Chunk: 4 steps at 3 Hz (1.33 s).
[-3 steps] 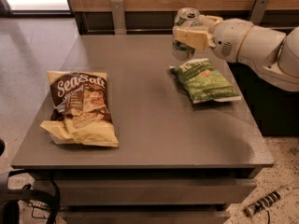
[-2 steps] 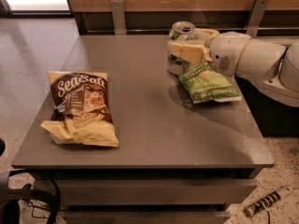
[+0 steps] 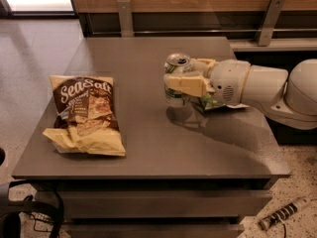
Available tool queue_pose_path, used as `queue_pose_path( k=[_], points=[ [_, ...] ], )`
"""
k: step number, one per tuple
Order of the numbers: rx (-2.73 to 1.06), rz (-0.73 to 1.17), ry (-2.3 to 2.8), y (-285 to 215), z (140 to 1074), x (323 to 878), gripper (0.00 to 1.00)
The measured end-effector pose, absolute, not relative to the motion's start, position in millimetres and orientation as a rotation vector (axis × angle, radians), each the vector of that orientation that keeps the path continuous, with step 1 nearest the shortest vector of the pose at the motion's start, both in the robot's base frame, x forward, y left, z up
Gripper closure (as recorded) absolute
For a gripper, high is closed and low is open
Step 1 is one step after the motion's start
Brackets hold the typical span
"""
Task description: Move 7up can near brown chip bag
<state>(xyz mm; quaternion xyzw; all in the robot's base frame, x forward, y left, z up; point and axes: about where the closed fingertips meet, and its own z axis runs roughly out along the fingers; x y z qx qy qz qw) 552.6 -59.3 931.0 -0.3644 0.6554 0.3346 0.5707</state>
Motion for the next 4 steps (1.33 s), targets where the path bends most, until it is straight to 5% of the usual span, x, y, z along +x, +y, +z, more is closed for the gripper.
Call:
queue_pose_path(
  k=[2,4],
  points=[
    [-0.960,0.988,1.429,-22.6,876.4,521.9,0.98],
    [-0.960,0.988,1.429,-22.4,878.5,521.8,0.45]
  ],
)
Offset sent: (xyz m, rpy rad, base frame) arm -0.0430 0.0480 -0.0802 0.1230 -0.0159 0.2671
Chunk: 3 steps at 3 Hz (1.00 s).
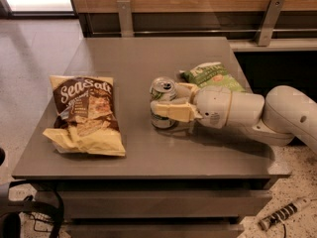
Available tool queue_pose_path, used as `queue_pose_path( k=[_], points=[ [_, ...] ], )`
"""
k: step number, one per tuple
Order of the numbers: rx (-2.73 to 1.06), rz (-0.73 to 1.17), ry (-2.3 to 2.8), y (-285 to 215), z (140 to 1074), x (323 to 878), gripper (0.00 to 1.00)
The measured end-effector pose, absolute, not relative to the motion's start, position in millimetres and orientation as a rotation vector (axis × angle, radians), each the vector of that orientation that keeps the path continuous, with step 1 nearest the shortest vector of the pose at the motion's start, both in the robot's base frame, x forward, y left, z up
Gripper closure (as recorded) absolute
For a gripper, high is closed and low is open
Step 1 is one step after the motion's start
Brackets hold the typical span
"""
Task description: Move 7up can near brown chip bag
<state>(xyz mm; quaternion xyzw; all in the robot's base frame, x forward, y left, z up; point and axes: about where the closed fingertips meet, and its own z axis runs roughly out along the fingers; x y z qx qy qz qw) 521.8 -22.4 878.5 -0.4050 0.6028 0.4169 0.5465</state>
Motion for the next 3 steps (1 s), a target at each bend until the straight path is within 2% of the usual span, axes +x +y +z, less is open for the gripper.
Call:
queue_pose_path(
  k=[1,2,3],
  points=[
    [-0.962,0.989,1.428,-21.5,878.7,521.6,0.12],
    [-0.965,0.991,1.427,-19.5,879.1,521.1,0.00],
    [-0.965,0.991,1.427,-19.4,879.2,521.1,0.00]
  ],
)
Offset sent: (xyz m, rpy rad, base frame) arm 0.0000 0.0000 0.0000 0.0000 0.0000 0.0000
